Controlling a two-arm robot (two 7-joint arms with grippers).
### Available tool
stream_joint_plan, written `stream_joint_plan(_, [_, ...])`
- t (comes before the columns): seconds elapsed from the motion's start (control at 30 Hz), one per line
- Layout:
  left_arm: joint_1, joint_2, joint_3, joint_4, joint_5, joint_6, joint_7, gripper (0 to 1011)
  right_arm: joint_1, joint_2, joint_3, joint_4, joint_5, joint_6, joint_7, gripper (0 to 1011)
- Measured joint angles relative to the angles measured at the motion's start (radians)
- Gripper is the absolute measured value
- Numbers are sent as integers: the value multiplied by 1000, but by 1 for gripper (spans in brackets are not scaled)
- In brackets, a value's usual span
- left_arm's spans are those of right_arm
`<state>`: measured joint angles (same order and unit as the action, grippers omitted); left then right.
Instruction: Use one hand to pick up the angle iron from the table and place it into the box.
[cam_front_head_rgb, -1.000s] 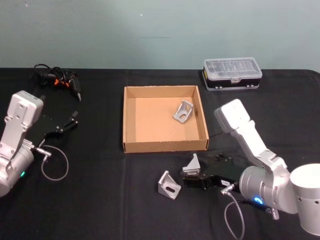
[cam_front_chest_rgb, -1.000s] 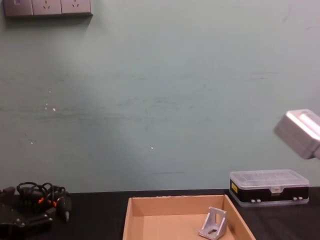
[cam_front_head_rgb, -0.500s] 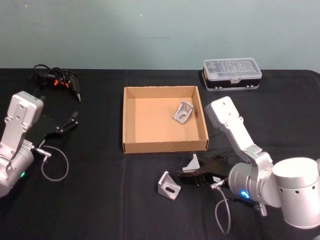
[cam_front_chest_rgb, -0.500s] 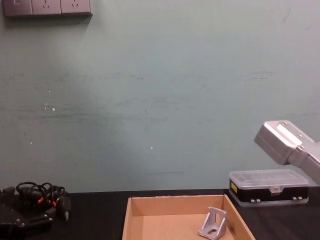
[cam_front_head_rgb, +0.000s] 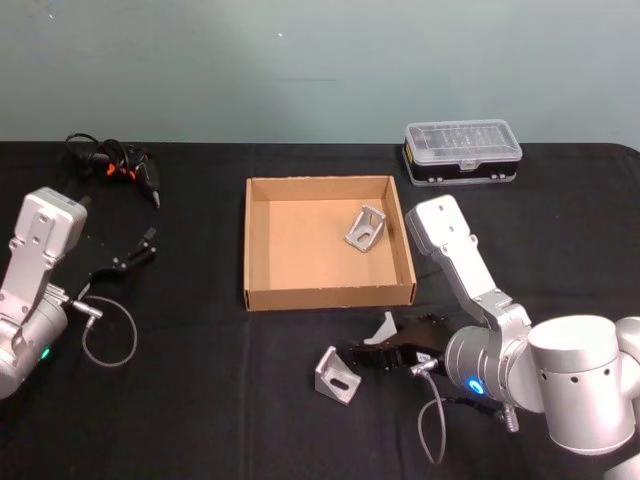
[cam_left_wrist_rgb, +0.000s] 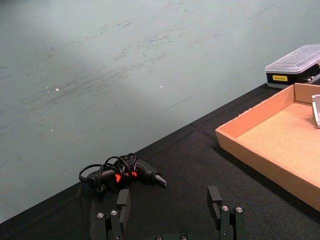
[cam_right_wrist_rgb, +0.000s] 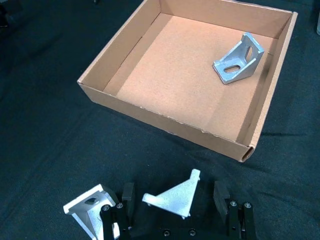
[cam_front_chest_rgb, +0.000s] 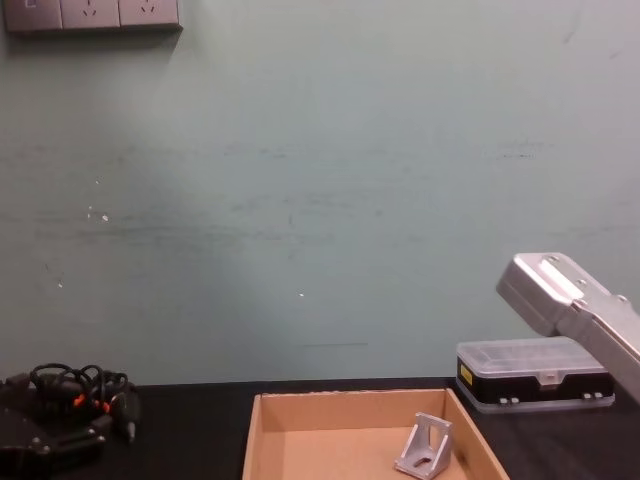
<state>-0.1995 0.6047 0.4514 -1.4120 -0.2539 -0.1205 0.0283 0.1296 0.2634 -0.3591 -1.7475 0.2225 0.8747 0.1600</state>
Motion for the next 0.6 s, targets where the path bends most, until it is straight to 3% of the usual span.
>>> stream_joint_plan(0.6, [0, 0, 0, 0, 0, 0, 0, 1012, 7, -33, 12, 33, -31, -3, 4, 1004])
